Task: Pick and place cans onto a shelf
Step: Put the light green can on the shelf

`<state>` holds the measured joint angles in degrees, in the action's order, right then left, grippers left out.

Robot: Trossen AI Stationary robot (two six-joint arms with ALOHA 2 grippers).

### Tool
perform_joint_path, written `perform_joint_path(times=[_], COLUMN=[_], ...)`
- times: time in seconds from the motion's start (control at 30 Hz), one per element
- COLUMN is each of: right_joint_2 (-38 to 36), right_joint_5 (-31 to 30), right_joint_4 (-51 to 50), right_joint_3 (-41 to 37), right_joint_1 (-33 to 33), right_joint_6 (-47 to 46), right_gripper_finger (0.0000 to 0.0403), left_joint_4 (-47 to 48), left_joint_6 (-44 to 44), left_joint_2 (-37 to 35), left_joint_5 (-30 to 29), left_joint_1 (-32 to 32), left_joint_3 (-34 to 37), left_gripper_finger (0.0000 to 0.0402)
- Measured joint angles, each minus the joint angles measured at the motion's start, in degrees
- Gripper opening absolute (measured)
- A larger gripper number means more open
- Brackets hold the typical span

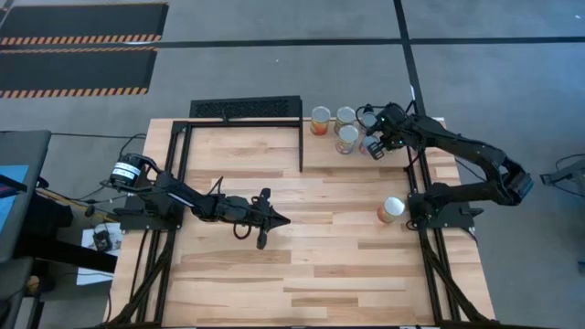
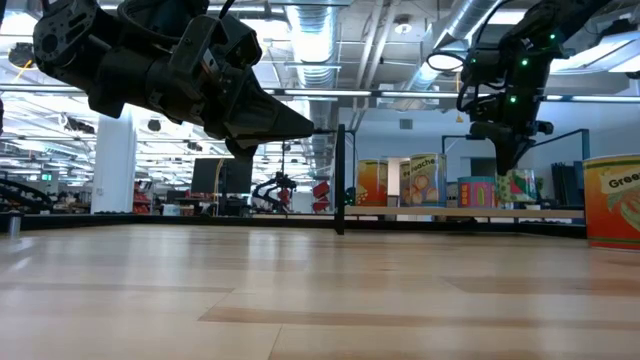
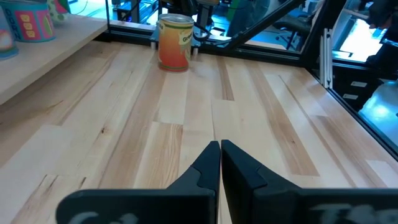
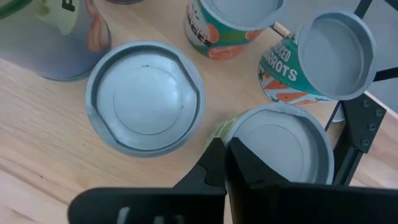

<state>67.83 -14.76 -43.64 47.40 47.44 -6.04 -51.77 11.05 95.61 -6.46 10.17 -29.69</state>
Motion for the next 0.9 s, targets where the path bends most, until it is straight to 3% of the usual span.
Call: perform_joint_path(times=[0.73, 0.9], right_joint_2=[4.2, 4.2], right_joint_5=[-0.2, -0.3], right_joint_4=[1.5, 1.3], right_joint_3=[0.1, 0.1], right_joint_1=[0.2, 0.4], right_joint_6=[-0.6, -0.9], right_gripper_finger=[0.0010, 0.0032], left_joint_4=[0.0, 0.0], left_joint_6=[0.0, 0.0], left_joint_2=[0.0, 0.0], left_joint_5=[0.0, 0.0], left_joint_1=[0.0, 0.0], left_joint_3=[0.0, 0.0], left_gripper_finger=[0.0002, 0.0002])
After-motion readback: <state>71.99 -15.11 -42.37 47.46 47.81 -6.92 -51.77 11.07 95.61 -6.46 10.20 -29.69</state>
